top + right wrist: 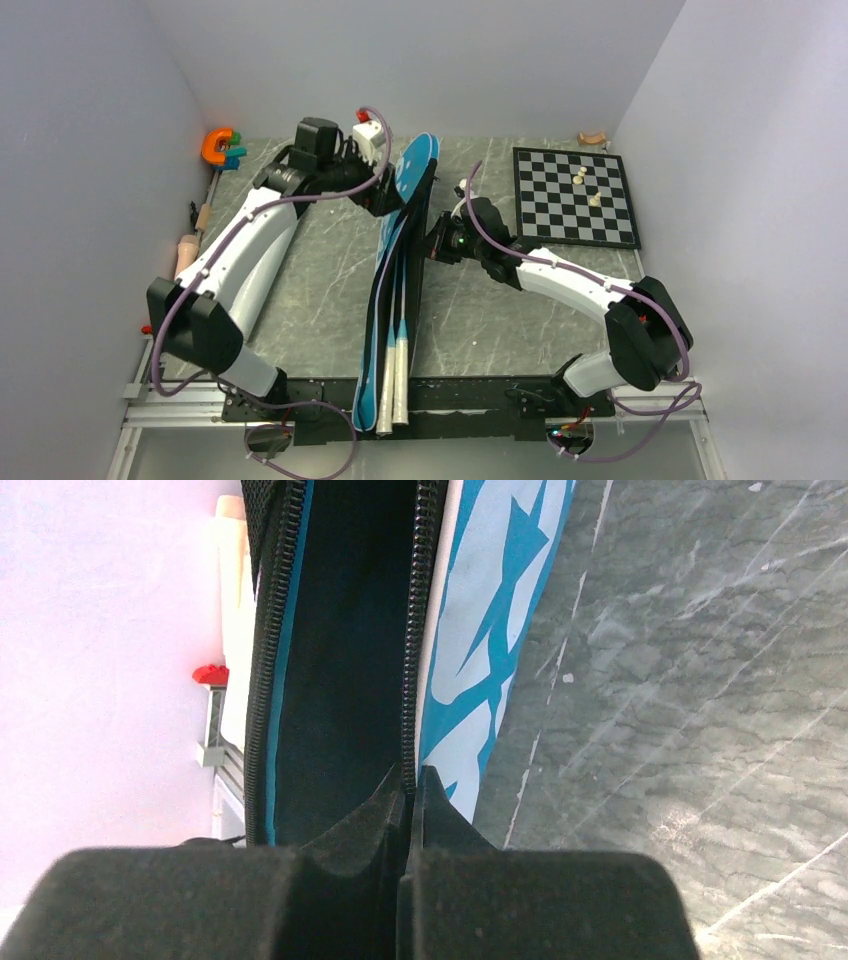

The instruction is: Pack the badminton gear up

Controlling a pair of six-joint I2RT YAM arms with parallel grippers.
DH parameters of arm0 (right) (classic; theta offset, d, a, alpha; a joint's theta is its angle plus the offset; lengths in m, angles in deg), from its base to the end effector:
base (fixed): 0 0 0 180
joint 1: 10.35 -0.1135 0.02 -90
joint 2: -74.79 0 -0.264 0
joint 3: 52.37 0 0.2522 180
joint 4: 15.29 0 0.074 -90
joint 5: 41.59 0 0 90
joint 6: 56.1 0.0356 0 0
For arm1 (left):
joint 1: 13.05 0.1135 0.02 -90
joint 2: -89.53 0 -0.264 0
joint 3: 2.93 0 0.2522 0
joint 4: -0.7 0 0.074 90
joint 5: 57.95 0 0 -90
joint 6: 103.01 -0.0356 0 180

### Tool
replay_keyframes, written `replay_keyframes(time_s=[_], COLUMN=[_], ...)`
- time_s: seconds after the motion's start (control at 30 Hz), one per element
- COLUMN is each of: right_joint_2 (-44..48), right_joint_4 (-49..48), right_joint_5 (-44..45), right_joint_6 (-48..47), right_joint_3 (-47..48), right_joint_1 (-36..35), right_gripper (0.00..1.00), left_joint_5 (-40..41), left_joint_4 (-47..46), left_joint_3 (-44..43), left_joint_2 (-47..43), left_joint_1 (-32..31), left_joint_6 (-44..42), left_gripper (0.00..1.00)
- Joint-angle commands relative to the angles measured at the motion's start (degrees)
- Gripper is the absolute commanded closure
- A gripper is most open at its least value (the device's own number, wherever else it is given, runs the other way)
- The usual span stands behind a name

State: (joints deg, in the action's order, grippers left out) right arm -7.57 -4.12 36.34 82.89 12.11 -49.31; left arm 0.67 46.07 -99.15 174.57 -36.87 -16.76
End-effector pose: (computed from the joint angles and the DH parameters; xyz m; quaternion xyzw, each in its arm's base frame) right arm 0.2442 0.2070 0.2449 0.0218 0.8585 0.4154 0.3000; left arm 0.2953 -0.1506 0.3667 0.3256 0.7961 -0.3138 0.4020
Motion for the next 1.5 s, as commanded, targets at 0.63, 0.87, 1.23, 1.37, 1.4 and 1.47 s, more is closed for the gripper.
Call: replay_keyframes(time_s=[0.63,0.87,1.23,1.37,1.4,1.47], right_joint_2=[2.74,3.17,3.0,3.17,3.19,3.06], right_joint_4=[-1.31,-0.97,-0.08,0.45,0.47,0.57], right_joint_5=[-1.26,-1.02,-0.78,-0.58,-0.51,-0.49], right_joint_6=[-1.87,-1.99,-2.49,-2.84,-2.89,-2.83], right_joint_3=[4.21,3.75,4.12,4.29,4.29,4.34], right_joint_1=[-1.22,-1.29,-1.25,-1.29,-1.25,-1.25], right_gripper=[1.0,1.0,1.0,1.0,1.0,1.0], left_joint_5=[-2.93,-3.1,-2.56,-5.63,-7.07,-9.2], left_joint_4=[-0.9,-0.75,-0.35,1.64,3.0,6.11], left_joint_3=[-11.27,-13.03,-12.5,-13.23,-13.52,-13.05], left_joint_2=[15.08,15.6,14.47,14.1,13.97,13.0], left_joint_1=[-0.66,-0.62,0.26,3.45,4.29,5.37], left_joint_6=[-4.85,-3.33,-4.61,-5.86,-6.88,-10.83], left_gripper=[0.58,0.94,0.91,0.44,0.3,0.11])
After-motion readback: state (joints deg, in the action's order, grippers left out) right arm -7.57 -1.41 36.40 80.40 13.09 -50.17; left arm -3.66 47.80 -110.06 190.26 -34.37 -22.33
